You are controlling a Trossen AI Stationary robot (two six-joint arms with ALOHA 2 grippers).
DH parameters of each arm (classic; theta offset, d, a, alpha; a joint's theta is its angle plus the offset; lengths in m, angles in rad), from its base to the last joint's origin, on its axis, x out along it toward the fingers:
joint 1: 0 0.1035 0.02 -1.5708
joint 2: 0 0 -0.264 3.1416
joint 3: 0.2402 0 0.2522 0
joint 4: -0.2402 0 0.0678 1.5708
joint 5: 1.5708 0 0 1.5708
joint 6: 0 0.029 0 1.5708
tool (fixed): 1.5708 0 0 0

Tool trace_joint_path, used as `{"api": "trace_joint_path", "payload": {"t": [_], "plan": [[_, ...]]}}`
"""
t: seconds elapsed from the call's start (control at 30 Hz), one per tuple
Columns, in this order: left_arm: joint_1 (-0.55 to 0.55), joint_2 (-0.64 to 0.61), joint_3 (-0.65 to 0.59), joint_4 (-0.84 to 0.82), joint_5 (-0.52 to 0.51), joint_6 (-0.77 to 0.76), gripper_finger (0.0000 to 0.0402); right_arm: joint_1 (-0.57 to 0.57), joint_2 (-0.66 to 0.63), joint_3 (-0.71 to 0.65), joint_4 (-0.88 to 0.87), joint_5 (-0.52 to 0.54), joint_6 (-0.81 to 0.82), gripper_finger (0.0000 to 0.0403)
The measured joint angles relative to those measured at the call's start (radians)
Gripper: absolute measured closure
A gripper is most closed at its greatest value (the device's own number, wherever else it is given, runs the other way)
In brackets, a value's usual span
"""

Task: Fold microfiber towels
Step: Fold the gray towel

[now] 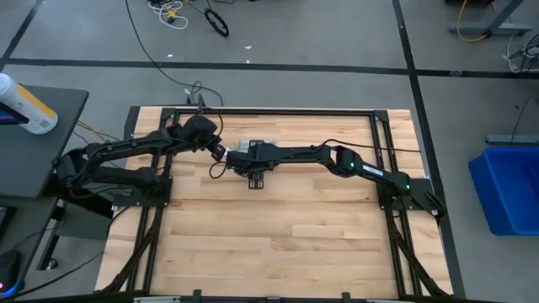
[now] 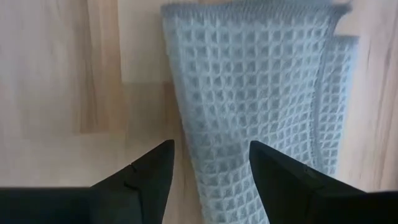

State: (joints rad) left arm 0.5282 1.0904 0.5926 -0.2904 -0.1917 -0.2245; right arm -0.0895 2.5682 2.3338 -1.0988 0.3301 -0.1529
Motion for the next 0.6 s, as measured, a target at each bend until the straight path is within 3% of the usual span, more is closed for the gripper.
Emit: {"api": "trace_joint_path", "payload": {"t": [0.43,0.6], "plan": [[0.000,0.000,-0.002,-0.003,0.001,0.007,0.0343,0.005,0.045,0.003,0.086,0.056,-0.077,0.0189],[0.000,0.000,-0.002,-0.003,0.002,0.003,0.0343,0.009,0.052,0.001,0.130,0.121,-0.064,0.0254]]}}
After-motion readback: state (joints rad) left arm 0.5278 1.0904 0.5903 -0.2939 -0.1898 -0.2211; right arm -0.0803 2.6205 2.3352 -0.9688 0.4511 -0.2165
